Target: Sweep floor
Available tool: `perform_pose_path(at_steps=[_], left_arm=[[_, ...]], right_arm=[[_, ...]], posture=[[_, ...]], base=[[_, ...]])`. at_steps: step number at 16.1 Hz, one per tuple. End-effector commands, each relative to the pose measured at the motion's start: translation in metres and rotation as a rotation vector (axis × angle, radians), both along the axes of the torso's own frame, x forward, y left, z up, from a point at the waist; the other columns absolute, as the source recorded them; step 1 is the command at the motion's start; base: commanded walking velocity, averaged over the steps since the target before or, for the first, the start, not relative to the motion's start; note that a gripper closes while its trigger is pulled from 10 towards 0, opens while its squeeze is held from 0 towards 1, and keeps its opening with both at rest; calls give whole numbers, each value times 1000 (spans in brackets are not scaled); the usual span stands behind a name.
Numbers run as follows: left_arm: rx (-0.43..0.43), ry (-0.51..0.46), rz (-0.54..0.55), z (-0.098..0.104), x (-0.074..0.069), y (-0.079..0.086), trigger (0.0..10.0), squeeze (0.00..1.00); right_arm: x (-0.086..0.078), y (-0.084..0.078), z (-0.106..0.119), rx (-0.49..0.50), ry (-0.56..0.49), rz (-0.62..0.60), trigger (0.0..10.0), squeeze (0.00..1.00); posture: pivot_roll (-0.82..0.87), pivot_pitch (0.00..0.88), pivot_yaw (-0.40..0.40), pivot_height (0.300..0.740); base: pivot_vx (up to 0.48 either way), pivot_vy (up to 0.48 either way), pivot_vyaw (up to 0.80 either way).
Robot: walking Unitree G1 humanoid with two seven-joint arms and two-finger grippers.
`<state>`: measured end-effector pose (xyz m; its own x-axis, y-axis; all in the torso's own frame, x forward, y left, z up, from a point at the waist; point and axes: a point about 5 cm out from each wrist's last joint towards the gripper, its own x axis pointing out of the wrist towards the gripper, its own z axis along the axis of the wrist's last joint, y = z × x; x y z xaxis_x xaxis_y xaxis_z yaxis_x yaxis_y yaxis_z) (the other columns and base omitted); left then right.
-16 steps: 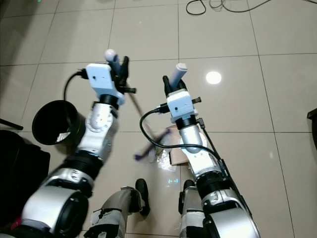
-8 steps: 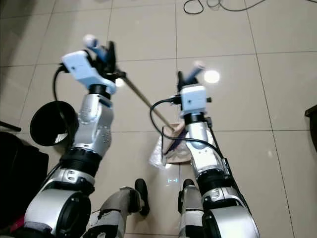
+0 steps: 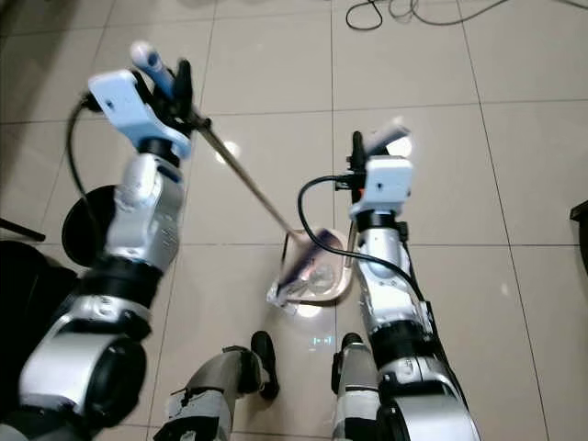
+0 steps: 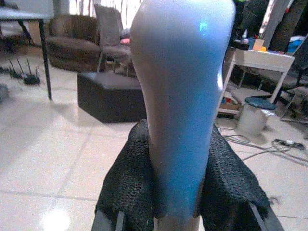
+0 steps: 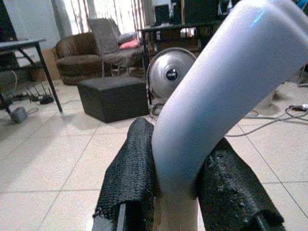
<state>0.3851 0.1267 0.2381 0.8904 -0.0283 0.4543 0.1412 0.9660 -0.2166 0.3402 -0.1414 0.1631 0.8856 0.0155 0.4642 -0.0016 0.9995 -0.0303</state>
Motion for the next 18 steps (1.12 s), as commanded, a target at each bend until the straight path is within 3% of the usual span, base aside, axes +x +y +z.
perform_pose_path(at_steps=[1, 5, 10, 15, 18], left_arm=[[54, -23, 34, 0, -1, 11, 10000, 0], [107, -45, 84, 10, 2, 34, 10000, 0], [177, -30, 140, 5, -1, 59, 10000, 0], [270, 41, 111, -23, -15, 67, 10000, 0], [336, 207, 97, -53, -27, 75, 10000, 0]], right_arm=[[-7, 0, 8, 15, -44, 14, 10000, 0], [-18, -7, 10, -15, -44, 30, 10000, 0], [-26, -13, 23, -21, -35, 52, 10000, 0], [-46, -36, 45, 52, -34, 19, 10000, 0], [-54, -47, 67, 142, -16, 17, 10000, 0]], posture=[[-6, 204, 134, 740], [-12, 177, 126, 740], [-21, 148, 114, 740], [-37, 127, 117, 740], [-54, 100, 123, 740]], base=[[0, 0, 0], [0, 0, 0], [0, 0, 0], [0, 0, 0], [0, 0, 0]])
